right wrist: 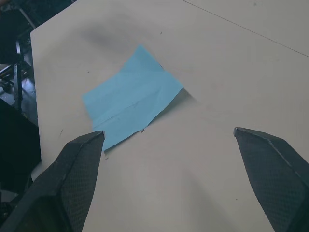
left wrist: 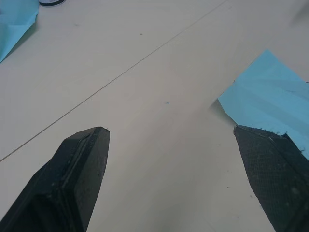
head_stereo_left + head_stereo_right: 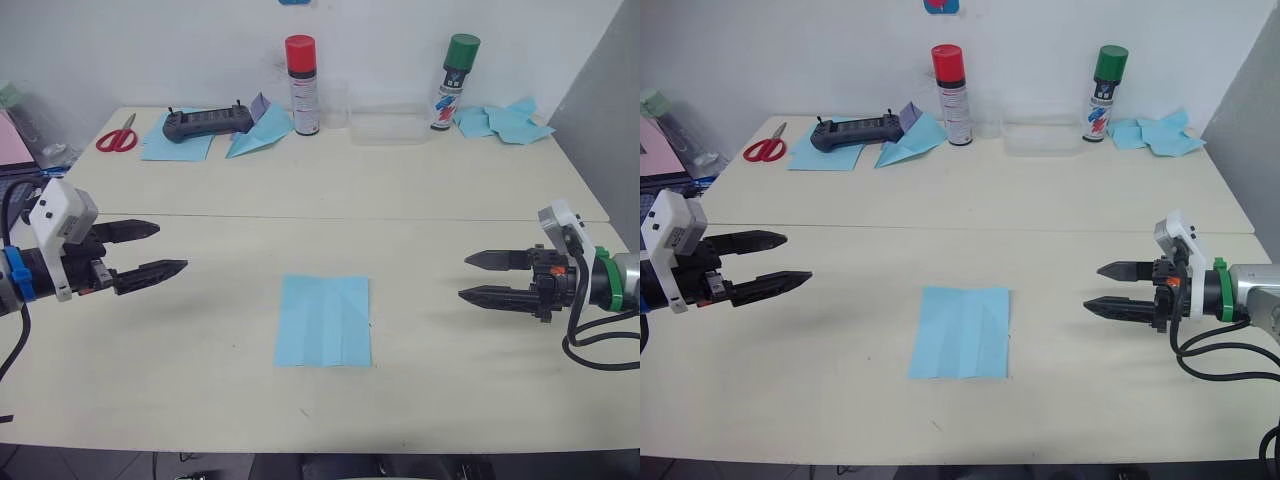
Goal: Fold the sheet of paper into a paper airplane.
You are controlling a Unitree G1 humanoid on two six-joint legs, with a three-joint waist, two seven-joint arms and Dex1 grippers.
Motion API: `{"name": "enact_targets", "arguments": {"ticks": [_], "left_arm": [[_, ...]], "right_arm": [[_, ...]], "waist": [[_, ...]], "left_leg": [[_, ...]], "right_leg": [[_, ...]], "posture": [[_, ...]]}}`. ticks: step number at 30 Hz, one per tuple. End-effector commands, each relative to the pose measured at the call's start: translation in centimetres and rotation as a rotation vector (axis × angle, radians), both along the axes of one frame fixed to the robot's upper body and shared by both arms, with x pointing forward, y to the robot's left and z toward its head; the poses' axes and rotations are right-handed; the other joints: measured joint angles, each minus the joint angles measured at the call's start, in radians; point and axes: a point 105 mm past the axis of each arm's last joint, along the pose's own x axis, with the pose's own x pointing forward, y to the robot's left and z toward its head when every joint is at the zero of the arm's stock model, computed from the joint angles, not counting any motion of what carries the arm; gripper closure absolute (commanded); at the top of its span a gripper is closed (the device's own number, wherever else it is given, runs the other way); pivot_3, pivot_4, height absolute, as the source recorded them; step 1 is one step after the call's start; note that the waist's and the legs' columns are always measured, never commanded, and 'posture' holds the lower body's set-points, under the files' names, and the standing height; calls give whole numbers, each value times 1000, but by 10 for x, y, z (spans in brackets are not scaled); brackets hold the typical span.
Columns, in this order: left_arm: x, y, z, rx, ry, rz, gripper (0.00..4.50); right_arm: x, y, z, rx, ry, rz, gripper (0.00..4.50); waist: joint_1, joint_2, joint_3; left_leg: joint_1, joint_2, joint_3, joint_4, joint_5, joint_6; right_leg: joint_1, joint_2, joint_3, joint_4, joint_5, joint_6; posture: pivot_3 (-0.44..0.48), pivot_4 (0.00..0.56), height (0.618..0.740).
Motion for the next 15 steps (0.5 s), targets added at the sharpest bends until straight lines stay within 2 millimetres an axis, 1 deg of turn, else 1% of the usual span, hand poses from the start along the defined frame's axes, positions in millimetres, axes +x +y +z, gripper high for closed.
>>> {"name": "enact_targets", "arguments": {"ticks": [1, 4, 11, 15], "left_arm": [[5, 3, 7, 31, -47, 14, 0], [6, 1, 9, -4, -37, 7, 0], [5, 1, 7, 1, -25, 2, 0], [4, -3, 9, 3, -28, -10, 0]], "right_arm": [[1, -4, 15, -7, -66, -5, 25], [2, -6, 16, -10, -69, -13, 25], [1, -6, 17, 0, -67, -15, 25], [2, -6, 17, 5, -65, -19, 25]], "waist": [[0, 0, 0], [0, 0, 0], [0, 0, 0], [0, 0, 0]], "left_leg": [[0, 0, 0, 0, 0, 0], [0, 0, 0, 0, 0, 0], [0, 0, 0, 0, 0, 0], [0, 0, 0, 0, 0, 0]], "right_leg": [[0, 0, 0, 0, 0, 0], [0, 0, 0, 0, 0, 0], [0, 0, 0, 1, 0, 0], [0, 0, 0, 1, 0, 0]], "posture": [[0, 150, 740], [0, 150, 740], [0, 150, 740], [0, 150, 740]]}}
